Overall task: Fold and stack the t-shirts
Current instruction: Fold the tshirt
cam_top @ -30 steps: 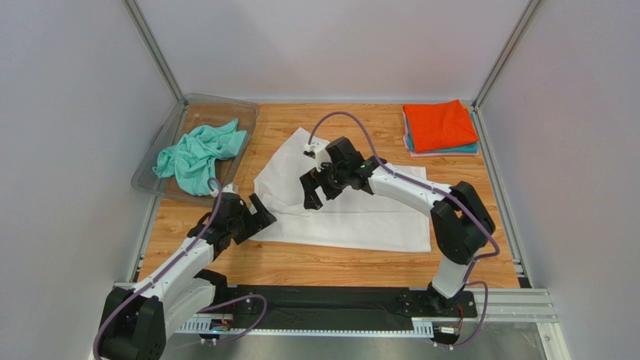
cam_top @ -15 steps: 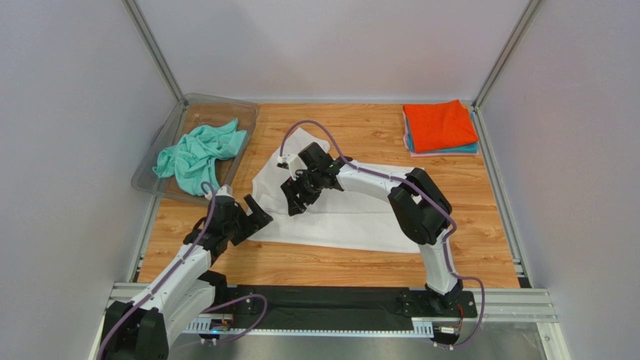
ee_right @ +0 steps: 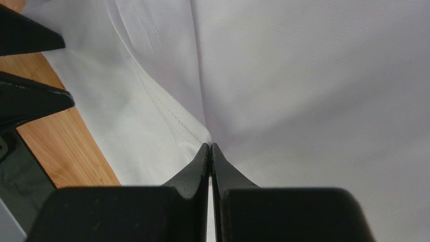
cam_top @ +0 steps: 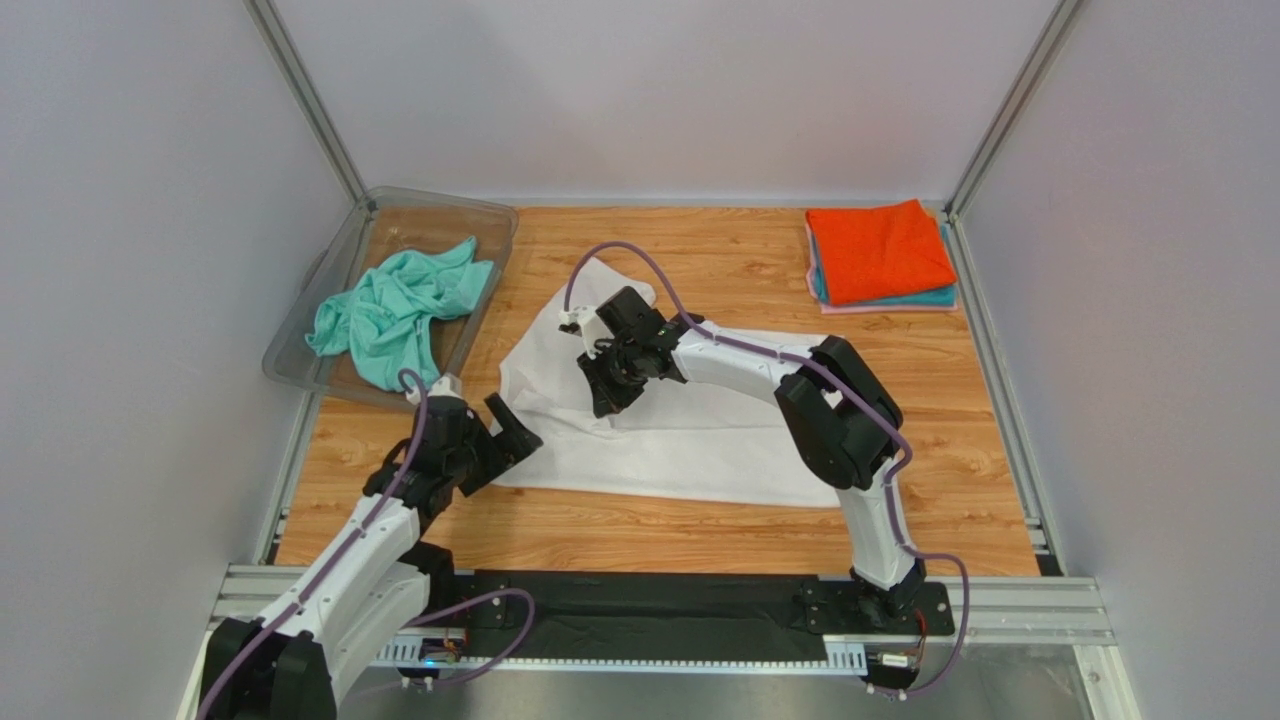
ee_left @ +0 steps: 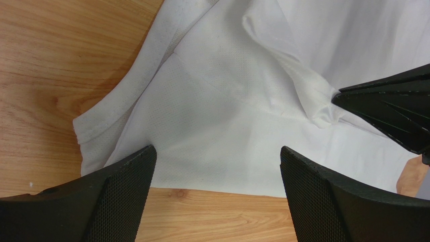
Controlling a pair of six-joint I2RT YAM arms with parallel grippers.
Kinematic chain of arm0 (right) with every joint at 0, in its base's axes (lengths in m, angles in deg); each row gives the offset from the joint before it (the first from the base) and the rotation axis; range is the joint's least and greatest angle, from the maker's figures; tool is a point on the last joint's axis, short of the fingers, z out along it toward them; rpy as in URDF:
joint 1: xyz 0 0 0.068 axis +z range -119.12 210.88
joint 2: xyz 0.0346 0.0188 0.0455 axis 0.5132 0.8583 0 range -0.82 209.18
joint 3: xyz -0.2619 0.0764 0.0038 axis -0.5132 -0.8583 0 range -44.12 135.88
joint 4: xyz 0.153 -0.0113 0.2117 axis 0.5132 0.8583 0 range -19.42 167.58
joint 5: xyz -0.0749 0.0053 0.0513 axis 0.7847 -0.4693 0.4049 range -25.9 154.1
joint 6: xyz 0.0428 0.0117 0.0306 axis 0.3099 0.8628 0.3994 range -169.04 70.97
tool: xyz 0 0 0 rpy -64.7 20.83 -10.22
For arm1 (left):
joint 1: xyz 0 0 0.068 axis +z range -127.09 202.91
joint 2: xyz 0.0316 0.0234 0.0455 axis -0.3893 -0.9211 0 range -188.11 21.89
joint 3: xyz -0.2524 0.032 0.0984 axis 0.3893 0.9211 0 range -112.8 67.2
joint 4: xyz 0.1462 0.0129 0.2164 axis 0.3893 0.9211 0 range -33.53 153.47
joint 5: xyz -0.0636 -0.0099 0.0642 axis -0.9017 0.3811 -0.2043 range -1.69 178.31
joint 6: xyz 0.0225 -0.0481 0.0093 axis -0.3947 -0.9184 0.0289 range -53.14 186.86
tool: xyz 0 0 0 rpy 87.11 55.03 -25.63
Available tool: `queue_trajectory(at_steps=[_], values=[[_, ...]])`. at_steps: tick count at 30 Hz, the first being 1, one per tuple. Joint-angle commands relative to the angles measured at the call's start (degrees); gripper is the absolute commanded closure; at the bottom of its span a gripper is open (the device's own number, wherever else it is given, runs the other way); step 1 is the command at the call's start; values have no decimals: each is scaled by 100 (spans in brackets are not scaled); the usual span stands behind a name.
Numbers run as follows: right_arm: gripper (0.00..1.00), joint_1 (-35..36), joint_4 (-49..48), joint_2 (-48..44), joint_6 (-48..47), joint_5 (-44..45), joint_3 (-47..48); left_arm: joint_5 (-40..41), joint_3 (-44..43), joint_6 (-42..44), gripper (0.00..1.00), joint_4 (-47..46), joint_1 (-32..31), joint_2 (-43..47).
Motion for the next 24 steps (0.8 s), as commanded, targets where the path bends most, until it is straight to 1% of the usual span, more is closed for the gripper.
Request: queue_trajectory(at_steps=[1,6,11,12,15,16,18,19,20,21,22,24], values=[[100,19,-183,-278,333,641,43,102,89,57,0,594,27,21],[100,-7,-218,-367,500,1115,-63,93,107,57,0,700,27,100],[100,-43,-218,-402,667,1371,-150,76,116,57,0,823,27,197],[100,-43,-244,-419,737,1589,-177,93,116,48,0,858,27,223],[95,-43,-236,-437,755,1986,-195,67,124,39,0,920,27,258],[93,-43,-218,-446,755,1995,-195,50,142,39,0,920,27,276],[77,-43,-201,-446,781,2048,-177,-21,159,30,0,920,27,311],[66,-43,-166,-437,843,2083,-142,-38,159,13,0,920,27,329],[50,-60,-122,-446,869,2118,-116,-47,159,4,0,920,27,346],[45,-69,-43,-463,896,2145,-98,-108,159,-5,0,902,27,381],[37,-86,-8,-542,974,2162,-81,-161,125,21,0,893,27,416],[27,-130,63,-673,1080,2189,-98,-293,72,30,0,911,27,547]])
